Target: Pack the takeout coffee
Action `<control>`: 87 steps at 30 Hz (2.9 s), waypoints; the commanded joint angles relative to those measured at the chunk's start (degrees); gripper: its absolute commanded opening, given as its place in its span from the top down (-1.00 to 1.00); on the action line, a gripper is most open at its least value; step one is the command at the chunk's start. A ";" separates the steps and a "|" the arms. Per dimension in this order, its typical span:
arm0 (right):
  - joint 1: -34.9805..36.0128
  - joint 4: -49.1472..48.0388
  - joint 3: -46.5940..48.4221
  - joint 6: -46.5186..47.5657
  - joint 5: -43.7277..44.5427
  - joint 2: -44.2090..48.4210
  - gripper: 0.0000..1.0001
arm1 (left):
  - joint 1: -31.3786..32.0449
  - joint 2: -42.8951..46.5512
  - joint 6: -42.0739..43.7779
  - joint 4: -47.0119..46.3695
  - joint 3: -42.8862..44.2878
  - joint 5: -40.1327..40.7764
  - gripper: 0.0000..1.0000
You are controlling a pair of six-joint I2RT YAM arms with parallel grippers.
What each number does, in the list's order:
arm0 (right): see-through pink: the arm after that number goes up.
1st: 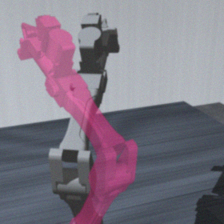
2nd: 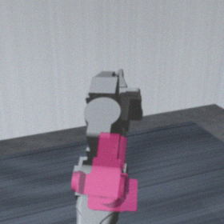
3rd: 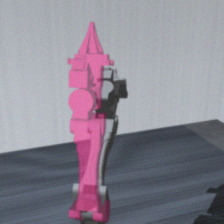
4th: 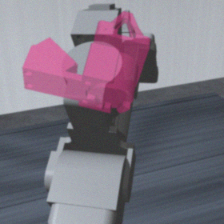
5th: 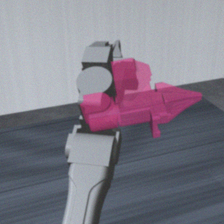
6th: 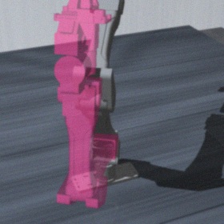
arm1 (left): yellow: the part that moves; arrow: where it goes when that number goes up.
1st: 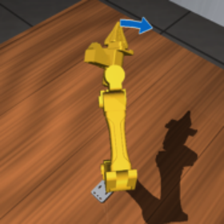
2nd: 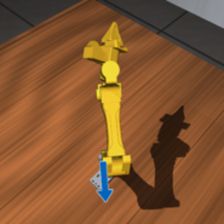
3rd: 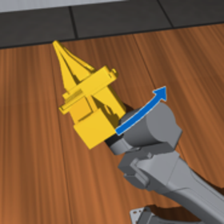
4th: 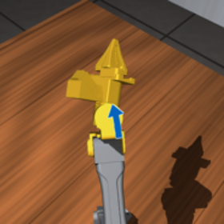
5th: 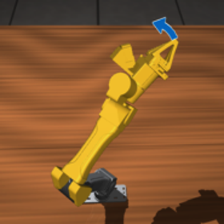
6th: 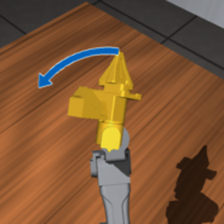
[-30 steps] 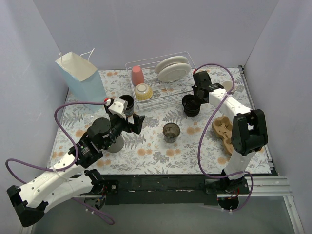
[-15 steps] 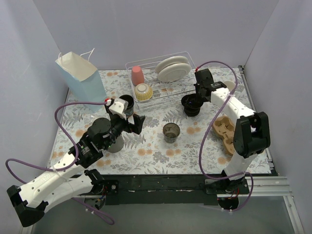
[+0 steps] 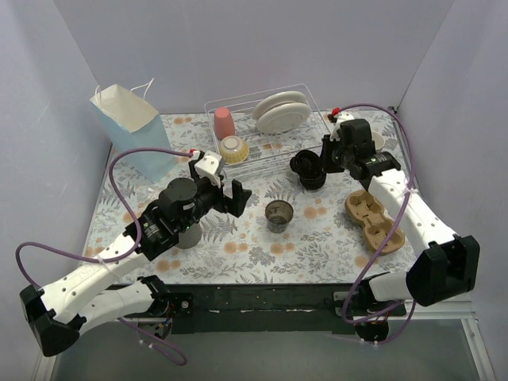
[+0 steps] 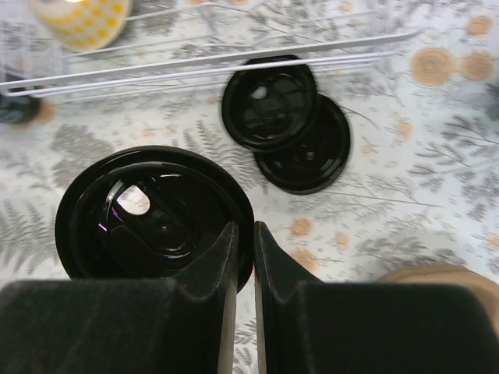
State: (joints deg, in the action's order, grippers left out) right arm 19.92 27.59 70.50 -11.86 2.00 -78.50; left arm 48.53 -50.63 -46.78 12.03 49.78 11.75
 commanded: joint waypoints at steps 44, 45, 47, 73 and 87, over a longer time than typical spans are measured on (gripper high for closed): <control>-0.15 -51.58 -26.73 -34.38 -54.91 26.56 0.75 | -0.19 -5.09 -23.15 -15.82 8.92 -27.39 -0.36; -0.15 -53.07 -27.08 -33.59 -54.65 26.56 0.75 | -0.19 -4.92 -25.87 -14.94 8.84 -27.91 -0.36; -0.23 -53.96 -27.26 -30.18 -54.12 27.08 0.75 | -0.19 -4.13 -34.22 -14.15 7.88 -27.75 -0.43; -0.15 -66.18 -32.35 -22.95 -53.24 30.33 0.76 | -0.19 -5.09 -72.48 -38.40 -5.83 -33.01 -0.08; -0.15 -66.79 -33.59 -23.65 -53.24 30.51 0.76 | -0.19 -9.05 -74.85 -46.92 -7.68 -35.83 0.25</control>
State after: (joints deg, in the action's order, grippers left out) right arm 19.92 -36.05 37.58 -35.27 -51.11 -49.06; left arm 48.49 -60.18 -114.78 -30.92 42.48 -22.92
